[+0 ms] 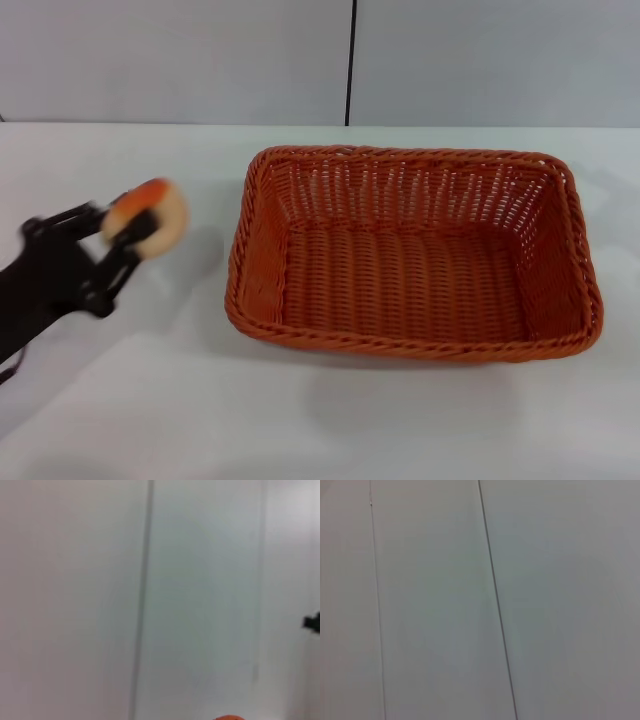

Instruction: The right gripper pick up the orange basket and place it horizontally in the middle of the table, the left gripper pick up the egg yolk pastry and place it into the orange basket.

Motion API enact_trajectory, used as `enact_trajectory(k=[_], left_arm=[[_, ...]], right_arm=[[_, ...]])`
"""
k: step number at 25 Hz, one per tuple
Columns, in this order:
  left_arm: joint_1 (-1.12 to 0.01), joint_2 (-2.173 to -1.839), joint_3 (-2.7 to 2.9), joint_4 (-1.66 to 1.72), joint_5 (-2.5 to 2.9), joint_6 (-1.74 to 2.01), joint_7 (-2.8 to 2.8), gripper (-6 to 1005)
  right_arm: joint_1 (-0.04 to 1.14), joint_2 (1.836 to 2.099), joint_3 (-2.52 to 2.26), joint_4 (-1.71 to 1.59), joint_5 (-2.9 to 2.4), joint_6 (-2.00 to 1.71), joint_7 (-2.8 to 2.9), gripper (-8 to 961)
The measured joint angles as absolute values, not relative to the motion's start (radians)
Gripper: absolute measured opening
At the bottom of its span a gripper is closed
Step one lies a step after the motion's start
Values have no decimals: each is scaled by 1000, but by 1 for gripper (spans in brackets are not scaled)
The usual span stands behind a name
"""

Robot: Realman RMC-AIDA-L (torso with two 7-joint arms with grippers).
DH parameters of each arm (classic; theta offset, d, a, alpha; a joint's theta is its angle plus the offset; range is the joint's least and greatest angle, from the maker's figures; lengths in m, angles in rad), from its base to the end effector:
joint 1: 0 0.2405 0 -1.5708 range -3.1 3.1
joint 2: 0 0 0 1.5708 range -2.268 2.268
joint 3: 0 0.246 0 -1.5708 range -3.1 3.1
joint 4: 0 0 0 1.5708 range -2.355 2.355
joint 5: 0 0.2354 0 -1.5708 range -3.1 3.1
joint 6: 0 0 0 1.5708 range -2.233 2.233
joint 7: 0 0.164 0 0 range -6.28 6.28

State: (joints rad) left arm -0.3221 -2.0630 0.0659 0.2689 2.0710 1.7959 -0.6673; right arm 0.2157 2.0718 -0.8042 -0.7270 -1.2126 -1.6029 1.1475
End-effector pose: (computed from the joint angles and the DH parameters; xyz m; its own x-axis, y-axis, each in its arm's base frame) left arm -0.3254 0.2547 -0.0026 0.6347 -0.0336 0.7721 0.5003 -0.7436 -0.4436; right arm 0.2843 0.3157 0.0803 0.5230 0.0837 -0.8482 -0.5695 -0.7062 -0.4208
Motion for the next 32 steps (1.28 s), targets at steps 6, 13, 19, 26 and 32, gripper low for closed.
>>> enact_trajectory(k=[6, 13, 19, 26, 32], left_arm=[[-441, -2070, 168, 217, 2073, 1783, -695, 216], [-554, -2073, 278, 96, 2073, 1666, -683, 147], [-556, -2071, 259, 47, 2053, 1588, -684, 147], [-516, -2065, 243, 53, 2043, 1592, -682, 375], [-406, -2062, 107, 116, 2007, 1617, -681, 484]], right_arm=[[213, 2074, -729, -699, -1211, -1662, 1147, 499], [204, 2071, -594, -628, -1210, -1724, 1147, 507], [198, 2070, -590, -624, -1214, -1725, 1143, 513], [197, 2071, -587, -622, -1217, -1717, 1141, 521], [190, 2073, -539, -593, -1216, -1712, 1137, 528]])
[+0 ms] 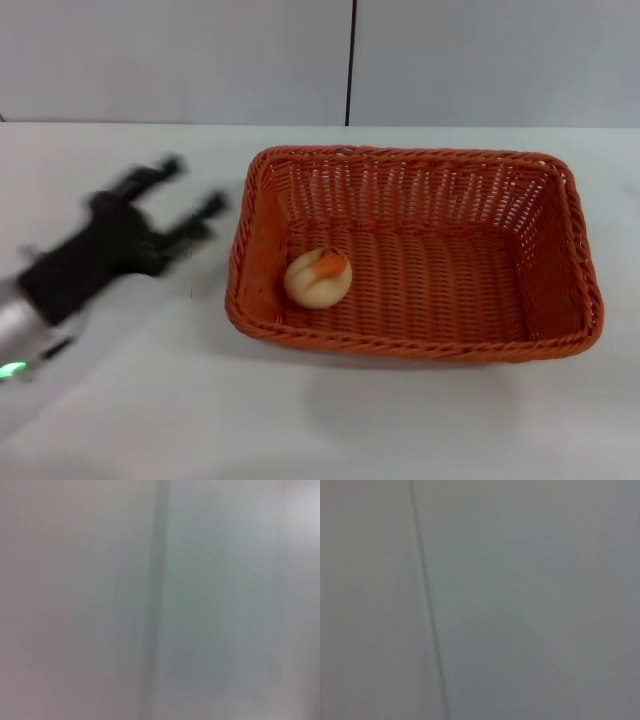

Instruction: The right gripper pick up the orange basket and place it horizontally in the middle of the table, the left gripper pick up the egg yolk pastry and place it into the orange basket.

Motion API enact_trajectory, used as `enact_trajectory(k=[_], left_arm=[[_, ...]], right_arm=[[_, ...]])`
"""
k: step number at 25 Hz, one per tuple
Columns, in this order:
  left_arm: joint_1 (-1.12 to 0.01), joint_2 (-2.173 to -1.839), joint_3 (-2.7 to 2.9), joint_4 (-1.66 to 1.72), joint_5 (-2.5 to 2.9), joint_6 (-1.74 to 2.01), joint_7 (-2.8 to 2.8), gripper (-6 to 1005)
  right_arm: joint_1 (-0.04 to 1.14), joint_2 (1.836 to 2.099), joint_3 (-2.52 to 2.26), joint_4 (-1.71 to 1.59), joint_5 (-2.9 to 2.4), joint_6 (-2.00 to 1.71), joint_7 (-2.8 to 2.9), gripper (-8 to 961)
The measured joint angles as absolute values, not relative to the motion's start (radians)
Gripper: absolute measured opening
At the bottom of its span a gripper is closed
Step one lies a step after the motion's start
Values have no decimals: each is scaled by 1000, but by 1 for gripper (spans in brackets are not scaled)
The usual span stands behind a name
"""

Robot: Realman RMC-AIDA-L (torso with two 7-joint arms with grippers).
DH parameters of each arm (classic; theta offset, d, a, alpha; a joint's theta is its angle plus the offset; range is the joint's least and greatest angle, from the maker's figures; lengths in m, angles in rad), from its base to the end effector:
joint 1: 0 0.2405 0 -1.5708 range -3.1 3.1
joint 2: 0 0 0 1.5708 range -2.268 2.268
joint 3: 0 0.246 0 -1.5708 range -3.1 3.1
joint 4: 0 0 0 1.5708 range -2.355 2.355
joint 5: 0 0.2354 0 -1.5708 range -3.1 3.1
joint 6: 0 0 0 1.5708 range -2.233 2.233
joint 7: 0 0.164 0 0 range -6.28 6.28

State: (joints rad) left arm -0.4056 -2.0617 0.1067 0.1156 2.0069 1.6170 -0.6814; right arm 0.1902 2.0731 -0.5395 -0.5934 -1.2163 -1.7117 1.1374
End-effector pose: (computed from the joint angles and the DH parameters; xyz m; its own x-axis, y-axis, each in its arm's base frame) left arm -0.3076 0.2878 -0.0371 0.5902 0.0564 0.8053 0.5817 -0.7214 -0.3758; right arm 0.3255 0.2823 0.1083 0.4057 0.1631 -0.8993 -0.7080 -0.5662 -0.4221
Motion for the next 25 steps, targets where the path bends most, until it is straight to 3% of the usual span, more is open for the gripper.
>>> enact_trajectory(k=[4, 8, 11, 18, 23, 25], left_arm=[[-345, -2061, -4, 153, 1978, 1621, -676, 556], [-263, -2061, -168, 168, 1925, 1623, -624, 769], [-223, -2061, -271, 158, 1913, 1624, -583, 843], [-185, -2063, -361, 118, 1911, 1621, -537, 843], [-174, -2064, -378, 92, 1910, 1628, -530, 843], [-171, -2065, -381, 87, 1909, 1627, -527, 843]], right_arm=[[192, 2074, -420, -493, -1213, -1708, 1078, 532], [194, 2074, -288, -365, -1213, -1711, 893, 537], [197, 2074, -160, -243, -1212, -1690, 749, 540], [220, 2076, -92, -139, -1212, -1680, 623, 548], [254, 2076, -79, -110, -1212, -1672, 619, 762], [262, 2076, -78, -107, -1212, -1665, 619, 766]])
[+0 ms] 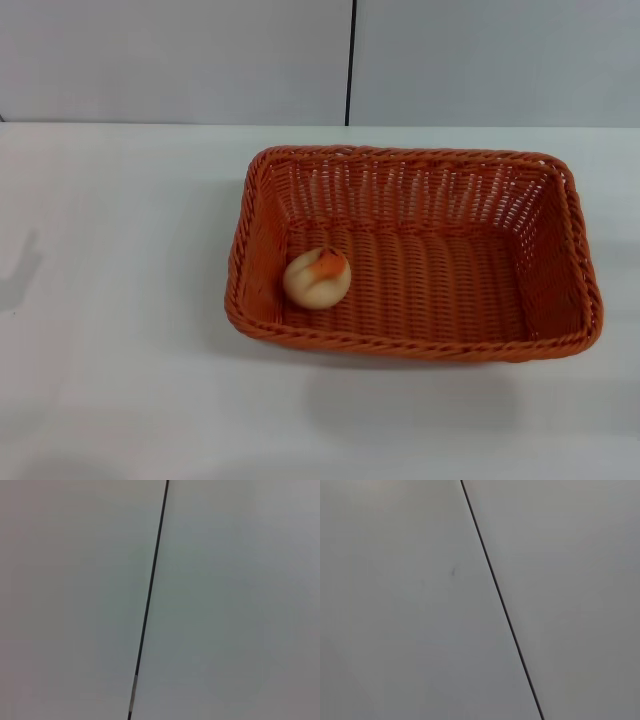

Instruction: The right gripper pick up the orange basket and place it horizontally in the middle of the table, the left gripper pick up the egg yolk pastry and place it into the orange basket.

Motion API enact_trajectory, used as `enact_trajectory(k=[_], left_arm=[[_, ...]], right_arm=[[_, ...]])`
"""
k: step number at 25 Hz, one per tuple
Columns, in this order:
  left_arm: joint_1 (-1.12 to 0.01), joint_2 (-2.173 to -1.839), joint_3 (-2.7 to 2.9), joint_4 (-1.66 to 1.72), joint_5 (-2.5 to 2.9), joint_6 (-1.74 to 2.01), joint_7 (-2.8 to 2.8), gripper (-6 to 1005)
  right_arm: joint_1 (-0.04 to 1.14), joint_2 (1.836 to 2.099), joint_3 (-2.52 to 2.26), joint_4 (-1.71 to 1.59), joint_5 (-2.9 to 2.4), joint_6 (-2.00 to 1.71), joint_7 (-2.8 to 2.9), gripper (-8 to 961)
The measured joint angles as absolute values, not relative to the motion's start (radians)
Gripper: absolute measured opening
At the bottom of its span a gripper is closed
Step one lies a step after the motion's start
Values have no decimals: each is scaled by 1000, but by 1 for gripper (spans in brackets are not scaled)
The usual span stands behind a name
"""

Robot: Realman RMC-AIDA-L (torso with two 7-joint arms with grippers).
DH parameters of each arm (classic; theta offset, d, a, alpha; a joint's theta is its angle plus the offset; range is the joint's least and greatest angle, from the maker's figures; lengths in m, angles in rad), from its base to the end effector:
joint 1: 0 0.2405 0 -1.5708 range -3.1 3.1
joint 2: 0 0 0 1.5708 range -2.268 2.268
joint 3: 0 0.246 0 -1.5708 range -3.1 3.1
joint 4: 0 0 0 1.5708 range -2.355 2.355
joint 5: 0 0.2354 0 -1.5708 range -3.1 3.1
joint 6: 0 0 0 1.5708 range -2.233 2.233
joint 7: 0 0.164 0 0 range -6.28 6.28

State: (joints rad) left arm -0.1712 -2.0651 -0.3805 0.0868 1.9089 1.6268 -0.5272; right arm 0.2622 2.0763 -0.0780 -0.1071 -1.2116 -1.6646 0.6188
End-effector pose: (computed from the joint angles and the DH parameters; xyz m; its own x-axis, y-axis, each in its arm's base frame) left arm -0.3982 0.2274 0.0369 0.5748 -0.1412 0.8060 0.7993 -0.1143 -0.5900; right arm 0.3784 0.2659 0.0783 0.4565 0.3723 -0.8081 -0.8583 -0.0550 -0.5102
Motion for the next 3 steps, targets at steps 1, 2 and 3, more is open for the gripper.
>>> enact_trajectory(k=[1, 2, 3], left_arm=[[-169, -2065, -381, 87, 1909, 1628, -527, 843], [-166, -2066, -381, 87, 1908, 1632, -526, 843], [-162, -2066, -381, 86, 1908, 1636, -526, 843]], right_arm=[[267, 2076, -77, -106, -1212, -1660, 619, 768], [272, 2076, -77, -104, -1212, -1652, 619, 768], [276, 2076, -77, -103, -1212, -1645, 619, 768]])
